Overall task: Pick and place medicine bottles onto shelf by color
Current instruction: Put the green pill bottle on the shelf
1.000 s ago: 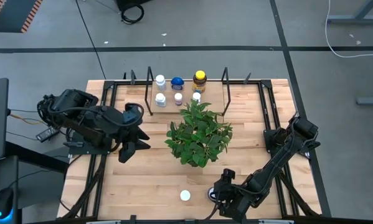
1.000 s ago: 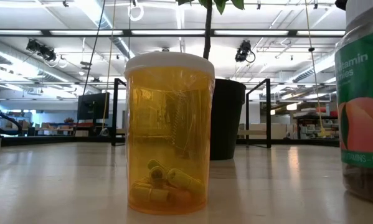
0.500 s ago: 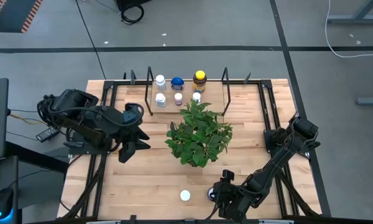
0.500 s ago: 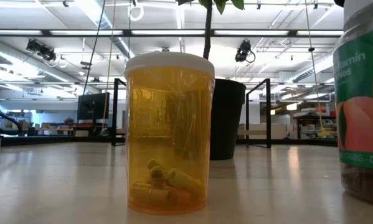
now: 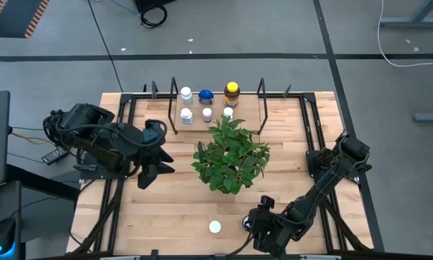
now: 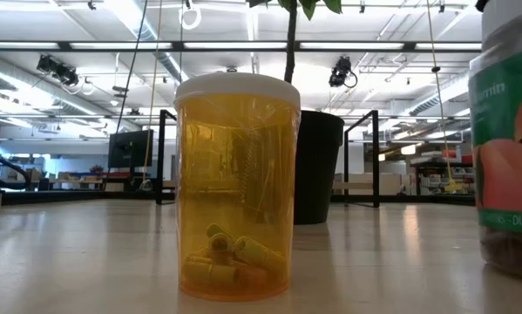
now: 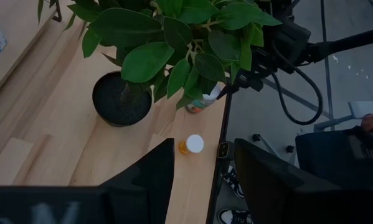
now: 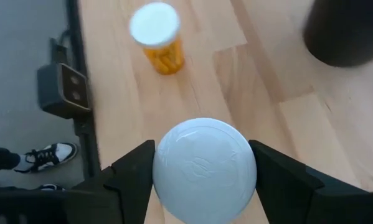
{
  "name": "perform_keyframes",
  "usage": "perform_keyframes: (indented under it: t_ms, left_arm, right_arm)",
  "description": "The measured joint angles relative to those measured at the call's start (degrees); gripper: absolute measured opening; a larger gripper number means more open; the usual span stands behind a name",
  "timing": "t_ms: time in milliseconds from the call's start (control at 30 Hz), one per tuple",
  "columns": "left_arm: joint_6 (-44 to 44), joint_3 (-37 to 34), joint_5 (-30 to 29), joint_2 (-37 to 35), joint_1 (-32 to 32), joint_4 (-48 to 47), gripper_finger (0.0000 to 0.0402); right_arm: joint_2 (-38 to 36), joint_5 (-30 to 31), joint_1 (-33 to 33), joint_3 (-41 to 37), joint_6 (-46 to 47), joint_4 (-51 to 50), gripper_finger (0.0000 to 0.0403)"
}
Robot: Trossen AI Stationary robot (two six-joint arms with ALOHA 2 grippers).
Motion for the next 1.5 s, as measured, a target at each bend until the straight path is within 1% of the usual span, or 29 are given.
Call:
perform_keyframes:
  t_ms: [100, 200, 333, 467, 567, 767, 800, 867, 1033, 1167, 1300, 1400, 1500]
  left_arm:
    - [0.0, 0.0, 0.0, 0.0, 0.0, 0.0, 0.0172]
    - [0.1, 0.0, 0.0, 0.0, 0.0, 0.0, 0.0172]
    - [0.3, 0.0, 0.0, 0.0, 0.0, -0.4, 0.0172]
    - [0.5, 0.0, 0.0, 0.0, 0.0, -1.1, 0.0172]
    - [1.0, 0.0, 0.0, 0.0, 0.0, -1.2, 0.0172]
    - [2.6, 0.0, 0.0, 0.0, 0.0, -1.2, 0.0172]
    - [2.7, 0.0, 0.0, 0.0, 0.0, -1.2, 0.0172]
    - [3.4, 0.0, 0.0, 0.0, 0.0, -1.2, 0.0172]
    - [5.6, 0.0, 0.0, 0.0, -0.6, -1.6, 0.0172]
    - [6.5, 0.0, 0.0, 0.0, -0.4, -1.6, 0.0172]
    - [8.5, 0.0, -1.0, 0.0, 1.0, -1.5, 0.0172]
    - [9.1, 0.0, -2.6, 0.0, 3.2, -1.2, 0.0172]
    - [12.1, 0.0, -2.7, 0.0, 6.3, -0.4, 0.0172]
  right_arm:
    - [0.0, -0.4, 0.0, 3.0, 2.2, -5.9, 0.0243]
    - [0.0, -0.3, 0.1, 7.6, 2.3, -11.4, 0.0243]
    - [0.0, 0.6, 0.1, 14.4, 4.8, -20.0, 0.0243]
    - [0.0, 2.3, 0.1, 21.4, 9.3, -29.9, 0.0243]
    - [0.0, 2.0, 0.1, 25.8, 13.1, -37.5, 0.0243]
    - [-0.1, 1.6, 0.7, 32.0, 20.2, -52.4, 0.0243]
    - [-0.2, 2.0, 1.0, 32.7, 21.1, -53.5, 0.0243]
    - [-1.9, 3.2, 1.7, 32.3, 21.2, -52.2, 0.0243]
    - [-7.8, 5.2, 1.8, 30.3, 21.8, -52.7, 0.0243]
    - [-13.9, 7.6, 0.3, 27.2, 19.9, -52.7, 0.0243]
    - [-20.9, 8.0, -4.2, 22.7, 14.7, -52.9, 0.0243]
    - [-26.1, 9.4, -9.1, 19.8, 10.4, -53.0, 0.0248]
    - [-30.6, 11.1, -15.3, 18.4, 4.9, -52.9, 0.0248]
